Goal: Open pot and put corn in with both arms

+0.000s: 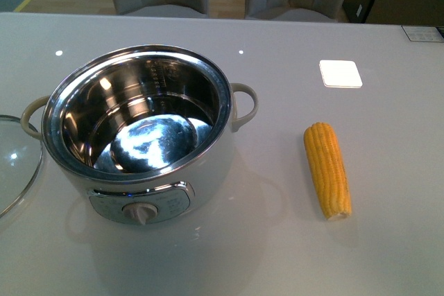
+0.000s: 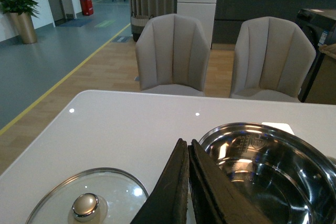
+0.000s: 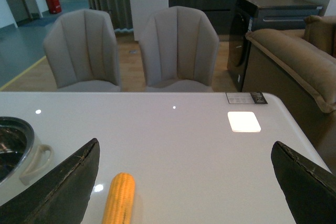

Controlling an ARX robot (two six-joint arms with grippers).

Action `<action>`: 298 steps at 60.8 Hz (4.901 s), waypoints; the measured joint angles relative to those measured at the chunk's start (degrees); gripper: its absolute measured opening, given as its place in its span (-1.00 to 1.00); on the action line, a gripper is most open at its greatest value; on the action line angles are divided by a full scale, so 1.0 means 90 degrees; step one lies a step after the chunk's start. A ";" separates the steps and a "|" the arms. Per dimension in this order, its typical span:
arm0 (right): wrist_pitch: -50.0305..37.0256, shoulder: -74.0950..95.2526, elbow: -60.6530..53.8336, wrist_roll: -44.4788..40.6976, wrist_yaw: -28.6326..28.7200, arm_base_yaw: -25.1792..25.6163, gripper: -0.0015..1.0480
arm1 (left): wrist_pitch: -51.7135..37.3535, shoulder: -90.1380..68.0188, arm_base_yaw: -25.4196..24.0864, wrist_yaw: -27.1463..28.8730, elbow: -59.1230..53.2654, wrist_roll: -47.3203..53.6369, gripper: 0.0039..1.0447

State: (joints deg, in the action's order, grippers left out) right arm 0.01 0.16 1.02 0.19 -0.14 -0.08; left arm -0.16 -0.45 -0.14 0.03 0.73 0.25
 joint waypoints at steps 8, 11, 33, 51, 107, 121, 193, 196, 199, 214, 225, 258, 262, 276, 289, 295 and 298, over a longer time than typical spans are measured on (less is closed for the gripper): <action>0.0000 0.0000 0.0000 0.0000 0.0000 0.0000 0.83 | 0.0010 0.0010 0.0000 0.0000 0.0000 0.0000 -0.94; 0.0000 0.0000 0.0000 0.0000 0.0000 0.0000 0.83 | 0.0010 0.0010 0.0000 0.0000 0.0000 -0.0012 -0.86; 0.0000 0.0000 0.0000 0.0000 -0.0002 0.0000 0.83 | 0.0010 0.0010 0.0000 0.0000 0.0000 -0.0012 0.40; 0.3565 0.2446 0.1370 0.1615 -0.0180 -0.0134 0.83 | 0.0010 0.0015 0.0000 0.0000 0.0000 -0.0015 0.88; -0.1622 1.0846 0.3764 0.0100 -0.0107 -0.1350 0.83 | 0.0010 0.0015 0.0000 -0.0002 0.0000 -0.0015 0.88; -0.1598 1.1912 0.4388 0.0000 -0.0134 -0.1457 0.83 | 0.0010 0.0015 0.0000 -0.0002 0.0000 -0.0015 0.88; -0.0563 1.3658 0.5547 0.0719 -0.0027 -0.1853 0.83 | 0.0010 0.0015 0.0000 0.0000 0.0000 -0.0015 0.88; -0.0522 1.3695 0.5581 0.0724 -0.0022 -0.1846 0.83 | 0.0010 0.0015 0.0000 -0.0002 0.0000 -0.0015 0.88; -0.0493 1.3716 0.5605 0.0733 0.0007 -0.1836 0.83 | 0.0010 0.0015 0.0000 -0.0002 0.0000 -0.0015 0.88; -0.0374 1.3831 0.5712 0.0753 0.0158 -0.1824 0.83 | 0.0010 0.0015 0.0000 -0.0002 0.0000 -0.0015 0.88; -0.0357 1.3886 0.5739 0.0799 0.0160 -0.1812 0.83 | 0.0010 0.0015 0.0000 -0.0002 0.0000 -0.0015 0.88; -0.0277 1.3913 0.5792 0.0840 0.0039 -0.1812 0.73 | 0.0010 0.0015 0.0000 -0.0002 0.0000 -0.0015 0.88; -0.0274 1.3933 0.5804 0.0840 0.0012 -0.1812 0.68 | 0.0010 0.0015 0.0000 -0.0002 0.0000 -0.0015 0.88; -0.0262 1.3991 0.5812 0.0835 -0.0012 -0.1814 0.39 | 0.0010 0.0015 0.0000 -0.0002 0.0000 -0.0012 0.88; -0.0282 1.4020 0.5838 0.0831 -0.0036 -0.1838 0.04 | 0.0010 0.0015 0.0000 -0.0002 0.0000 -0.0015 0.88; -0.0294 1.4020 0.5838 0.0809 -0.0056 -0.1865 -0.15 | 0.0010 0.0015 0.0000 -0.0002 0.0000 -0.0015 0.88; -0.0304 1.4020 0.5838 0.0806 -0.0056 -0.1875 -0.19 | 0.0010 0.0015 0.0000 -0.0002 0.0000 -0.0015 0.88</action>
State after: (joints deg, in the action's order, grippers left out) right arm -2.72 126.34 53.56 7.44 -0.64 -16.95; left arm -0.08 -0.32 -0.14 0.01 0.73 0.12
